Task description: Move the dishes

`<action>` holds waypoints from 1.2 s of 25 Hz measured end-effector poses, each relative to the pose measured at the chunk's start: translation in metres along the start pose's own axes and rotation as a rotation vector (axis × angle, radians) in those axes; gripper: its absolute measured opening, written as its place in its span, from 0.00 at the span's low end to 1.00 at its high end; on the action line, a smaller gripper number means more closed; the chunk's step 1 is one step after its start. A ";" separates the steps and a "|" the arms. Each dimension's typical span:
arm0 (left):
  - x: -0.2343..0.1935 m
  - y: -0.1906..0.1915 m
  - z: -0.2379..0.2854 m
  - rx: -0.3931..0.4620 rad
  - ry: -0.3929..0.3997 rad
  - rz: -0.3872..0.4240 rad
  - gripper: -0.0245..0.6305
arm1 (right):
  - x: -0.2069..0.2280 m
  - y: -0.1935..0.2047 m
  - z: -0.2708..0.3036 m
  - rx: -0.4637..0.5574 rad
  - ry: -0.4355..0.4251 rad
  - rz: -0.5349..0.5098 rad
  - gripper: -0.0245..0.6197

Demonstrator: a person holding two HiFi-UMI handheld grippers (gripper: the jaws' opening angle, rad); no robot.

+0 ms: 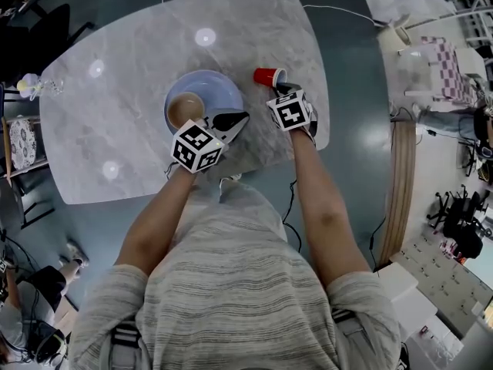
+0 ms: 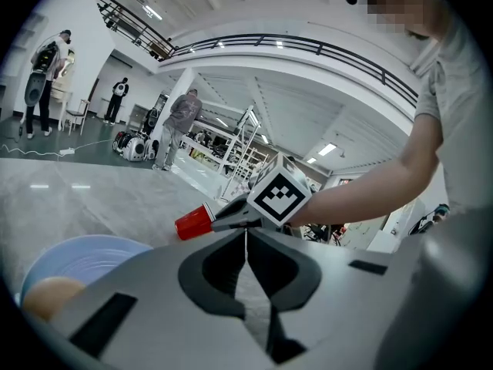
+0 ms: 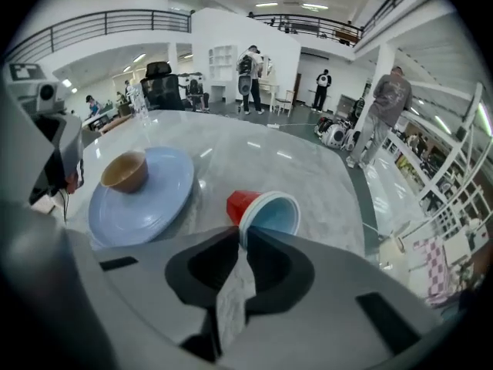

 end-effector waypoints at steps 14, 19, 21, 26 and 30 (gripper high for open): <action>-0.002 0.000 -0.022 0.044 -0.034 -0.005 0.07 | -0.026 -0.026 -0.028 -0.026 0.042 -0.432 0.11; -0.008 0.006 -0.034 0.056 -0.049 -0.015 0.07 | -0.047 -0.036 -0.033 -0.027 0.045 -0.554 0.11; -0.009 0.009 -0.039 0.058 -0.055 -0.018 0.07 | -0.054 -0.040 -0.036 -0.025 0.044 -0.593 0.11; -0.009 0.016 -0.052 0.063 -0.071 -0.029 0.07 | -0.076 -0.045 -0.045 -0.015 0.036 -0.734 0.11; -0.010 0.020 -0.062 0.071 -0.082 -0.034 0.07 | -0.099 -0.046 -0.047 -0.011 0.023 -0.860 0.11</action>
Point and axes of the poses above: the fingertips, and each gripper's own axes: z forward along the fingers, x to its right, y out of its underside, the point moved 6 cm from there along -z, backward along the fingers, and after that the axes turned 7 degrees about y, right-handed, at the moved point
